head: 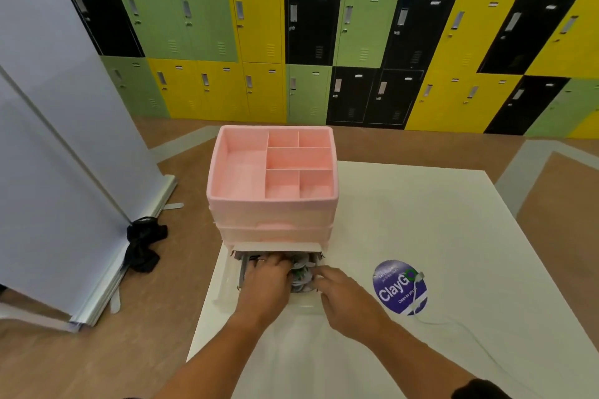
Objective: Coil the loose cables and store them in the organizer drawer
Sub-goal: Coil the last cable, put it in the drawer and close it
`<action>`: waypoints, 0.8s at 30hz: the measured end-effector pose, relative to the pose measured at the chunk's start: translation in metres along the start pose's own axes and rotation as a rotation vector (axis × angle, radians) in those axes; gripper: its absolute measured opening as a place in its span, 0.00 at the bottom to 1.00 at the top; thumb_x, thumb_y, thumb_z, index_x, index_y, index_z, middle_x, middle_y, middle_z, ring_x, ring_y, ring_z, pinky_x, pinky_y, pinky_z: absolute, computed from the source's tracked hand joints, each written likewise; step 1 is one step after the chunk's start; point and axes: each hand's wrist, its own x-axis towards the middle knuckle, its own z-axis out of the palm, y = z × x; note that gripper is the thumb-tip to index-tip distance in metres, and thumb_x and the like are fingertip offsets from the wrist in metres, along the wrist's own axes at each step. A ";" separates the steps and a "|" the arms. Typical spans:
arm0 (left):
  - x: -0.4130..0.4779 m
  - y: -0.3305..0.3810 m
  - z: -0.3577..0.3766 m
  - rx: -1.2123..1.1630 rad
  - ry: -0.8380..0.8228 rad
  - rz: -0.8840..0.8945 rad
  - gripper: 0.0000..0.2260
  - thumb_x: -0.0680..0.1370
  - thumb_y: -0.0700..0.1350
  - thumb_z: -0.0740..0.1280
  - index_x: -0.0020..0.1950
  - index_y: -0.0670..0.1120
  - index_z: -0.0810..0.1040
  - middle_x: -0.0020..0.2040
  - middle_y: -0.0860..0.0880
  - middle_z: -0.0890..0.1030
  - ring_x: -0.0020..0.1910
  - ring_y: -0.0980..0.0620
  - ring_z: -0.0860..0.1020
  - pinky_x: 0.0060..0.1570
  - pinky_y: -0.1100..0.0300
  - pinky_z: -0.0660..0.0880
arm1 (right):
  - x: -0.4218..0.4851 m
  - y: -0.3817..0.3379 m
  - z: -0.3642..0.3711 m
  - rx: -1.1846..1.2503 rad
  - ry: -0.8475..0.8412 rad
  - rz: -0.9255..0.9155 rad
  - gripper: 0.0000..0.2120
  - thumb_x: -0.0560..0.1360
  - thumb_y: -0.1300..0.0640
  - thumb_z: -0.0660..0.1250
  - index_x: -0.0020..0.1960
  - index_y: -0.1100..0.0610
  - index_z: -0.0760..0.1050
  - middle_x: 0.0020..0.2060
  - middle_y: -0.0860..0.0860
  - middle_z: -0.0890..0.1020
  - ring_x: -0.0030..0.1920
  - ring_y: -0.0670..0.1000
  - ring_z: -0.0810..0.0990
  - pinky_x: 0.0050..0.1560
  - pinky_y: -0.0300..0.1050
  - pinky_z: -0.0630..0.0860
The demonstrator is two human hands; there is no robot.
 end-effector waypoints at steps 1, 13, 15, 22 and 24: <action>-0.003 0.005 0.001 0.005 0.004 0.010 0.09 0.79 0.48 0.65 0.57 0.54 0.82 0.56 0.54 0.81 0.57 0.49 0.77 0.61 0.50 0.69 | -0.011 0.006 -0.002 0.008 0.015 0.002 0.18 0.80 0.62 0.59 0.66 0.53 0.77 0.70 0.46 0.73 0.68 0.48 0.71 0.67 0.40 0.71; -0.006 0.089 0.012 -0.272 -0.091 0.278 0.08 0.81 0.52 0.63 0.53 0.53 0.80 0.48 0.57 0.77 0.41 0.59 0.74 0.44 0.64 0.71 | -0.092 0.101 -0.034 -0.166 0.122 0.401 0.13 0.78 0.57 0.63 0.60 0.52 0.78 0.61 0.49 0.78 0.64 0.54 0.74 0.60 0.49 0.74; -0.002 0.109 0.013 -0.291 -0.167 0.308 0.08 0.82 0.52 0.61 0.55 0.54 0.79 0.49 0.57 0.76 0.42 0.59 0.74 0.43 0.63 0.72 | -0.108 0.113 -0.033 -0.239 0.034 0.546 0.16 0.79 0.51 0.62 0.66 0.50 0.73 0.63 0.48 0.75 0.65 0.54 0.72 0.59 0.49 0.71; 0.009 0.170 0.031 -0.341 -0.397 0.294 0.13 0.83 0.48 0.59 0.66 0.55 0.77 0.62 0.55 0.79 0.58 0.53 0.78 0.56 0.62 0.73 | -0.138 0.128 -0.041 0.123 -0.026 0.594 0.10 0.82 0.53 0.61 0.55 0.49 0.80 0.49 0.44 0.83 0.50 0.47 0.79 0.54 0.44 0.73; 0.012 0.186 0.032 -0.417 -0.434 0.248 0.16 0.83 0.45 0.56 0.67 0.56 0.77 0.63 0.56 0.80 0.60 0.54 0.78 0.61 0.60 0.73 | -0.132 0.120 -0.063 0.320 0.048 0.523 0.09 0.81 0.52 0.63 0.52 0.46 0.83 0.45 0.44 0.84 0.45 0.45 0.80 0.49 0.42 0.74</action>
